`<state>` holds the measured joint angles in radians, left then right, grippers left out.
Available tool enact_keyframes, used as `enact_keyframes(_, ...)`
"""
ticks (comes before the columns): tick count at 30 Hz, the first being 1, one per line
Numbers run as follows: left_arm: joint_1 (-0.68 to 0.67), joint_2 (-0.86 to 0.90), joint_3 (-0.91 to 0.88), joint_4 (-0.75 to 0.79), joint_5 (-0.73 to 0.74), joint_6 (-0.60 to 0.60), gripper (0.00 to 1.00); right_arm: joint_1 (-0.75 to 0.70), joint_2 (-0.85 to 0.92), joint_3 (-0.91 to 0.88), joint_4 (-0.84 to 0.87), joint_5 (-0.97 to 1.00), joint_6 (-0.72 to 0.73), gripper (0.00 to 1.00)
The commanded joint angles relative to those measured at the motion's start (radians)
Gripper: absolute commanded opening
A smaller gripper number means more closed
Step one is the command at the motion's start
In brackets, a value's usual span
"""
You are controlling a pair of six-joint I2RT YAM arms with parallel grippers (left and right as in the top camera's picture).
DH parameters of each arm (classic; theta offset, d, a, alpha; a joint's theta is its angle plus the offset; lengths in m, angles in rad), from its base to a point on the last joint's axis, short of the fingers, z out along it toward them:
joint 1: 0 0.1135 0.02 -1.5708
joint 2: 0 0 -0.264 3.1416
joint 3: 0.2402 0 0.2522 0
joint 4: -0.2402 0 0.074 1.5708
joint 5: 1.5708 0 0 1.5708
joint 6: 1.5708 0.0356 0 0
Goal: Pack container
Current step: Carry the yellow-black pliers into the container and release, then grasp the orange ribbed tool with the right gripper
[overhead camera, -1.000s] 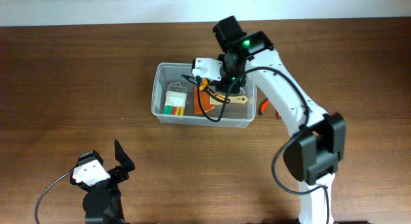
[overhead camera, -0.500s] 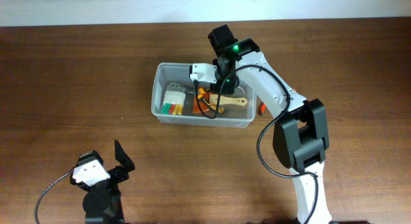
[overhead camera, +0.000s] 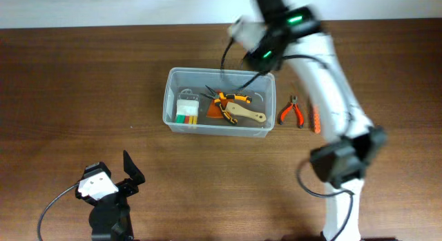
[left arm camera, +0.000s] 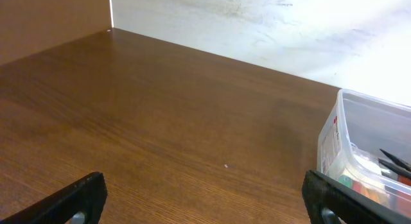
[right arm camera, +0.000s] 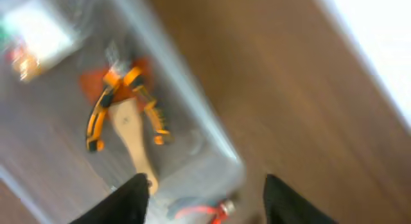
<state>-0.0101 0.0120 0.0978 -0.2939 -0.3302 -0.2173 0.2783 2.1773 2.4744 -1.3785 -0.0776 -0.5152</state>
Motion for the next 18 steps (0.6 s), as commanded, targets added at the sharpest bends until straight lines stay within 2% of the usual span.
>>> enact_keyframes(1, -0.004, -0.006, -0.005, 0.002, -0.007, 0.009, 0.99, -0.14, -0.122, 0.08, -0.023, -0.027, 0.246, 0.57)
enact_keyframes(5, -0.004, -0.006, -0.005, 0.002, -0.007, 0.009, 0.99, -0.3, -0.118, 0.064, -0.086, -0.026, 0.455, 0.5)
enact_keyframes(8, -0.004, -0.006, -0.005, 0.002, -0.007, 0.009, 0.99, -0.391, -0.09, -0.015, -0.128, -0.027, 0.578, 0.49)
enact_keyframes(13, -0.004, -0.006, -0.005, 0.002, -0.007, 0.009, 0.99, -0.431, -0.058, -0.296, -0.074, -0.026, 0.575, 0.49)
enact_keyframes(18, -0.004, -0.006, -0.005, 0.002, -0.007, 0.009, 0.99, -0.425, -0.054, -0.573, 0.124, -0.023, 0.572, 0.54)
